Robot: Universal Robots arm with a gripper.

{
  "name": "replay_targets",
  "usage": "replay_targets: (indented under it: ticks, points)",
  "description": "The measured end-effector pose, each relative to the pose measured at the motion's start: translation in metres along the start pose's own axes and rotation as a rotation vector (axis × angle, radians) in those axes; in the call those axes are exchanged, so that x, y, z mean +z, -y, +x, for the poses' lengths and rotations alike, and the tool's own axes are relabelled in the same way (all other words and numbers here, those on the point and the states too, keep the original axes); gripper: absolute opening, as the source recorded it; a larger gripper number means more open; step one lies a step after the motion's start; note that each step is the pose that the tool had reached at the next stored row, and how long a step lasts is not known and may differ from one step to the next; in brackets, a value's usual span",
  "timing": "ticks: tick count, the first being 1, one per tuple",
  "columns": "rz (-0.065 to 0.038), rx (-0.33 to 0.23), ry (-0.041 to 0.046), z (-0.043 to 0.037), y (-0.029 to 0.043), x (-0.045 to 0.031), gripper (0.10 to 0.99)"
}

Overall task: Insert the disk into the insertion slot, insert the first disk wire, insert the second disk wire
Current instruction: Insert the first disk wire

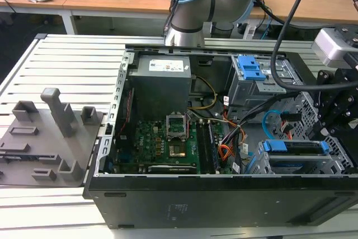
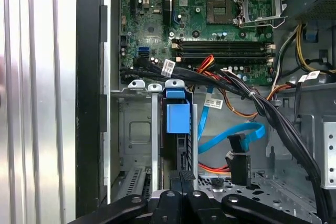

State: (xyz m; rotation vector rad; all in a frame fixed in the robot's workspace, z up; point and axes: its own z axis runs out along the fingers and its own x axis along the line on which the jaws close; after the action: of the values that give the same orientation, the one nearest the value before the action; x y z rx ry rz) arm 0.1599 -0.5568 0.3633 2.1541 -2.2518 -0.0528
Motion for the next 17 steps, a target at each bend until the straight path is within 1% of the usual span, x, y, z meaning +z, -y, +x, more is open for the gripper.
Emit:
replay_targets:
  ticks: [2, 3, 4, 5, 9, 17]
  points:
    - [0.000, 0.000, -0.0002, -0.0001, 0.0013, -0.0008, 0.106]
    - [0.000, 0.000, 0.0000, -0.0001, 0.0015, -0.0047, 0.106]
    - [0.000, 0.000, -0.0001, -0.0001, 0.0013, -0.0108, 0.106]
    - [0.000, 0.000, -0.0001, -0.0001, 0.0011, -0.0142, 0.106]
    - [0.000, 0.000, 0.0001, -0.0001, 0.0008, -0.0222, 0.106]
    - [0.000, 0.000, -0.0001, -0.0002, 0.0008, -0.0224, 0.106]
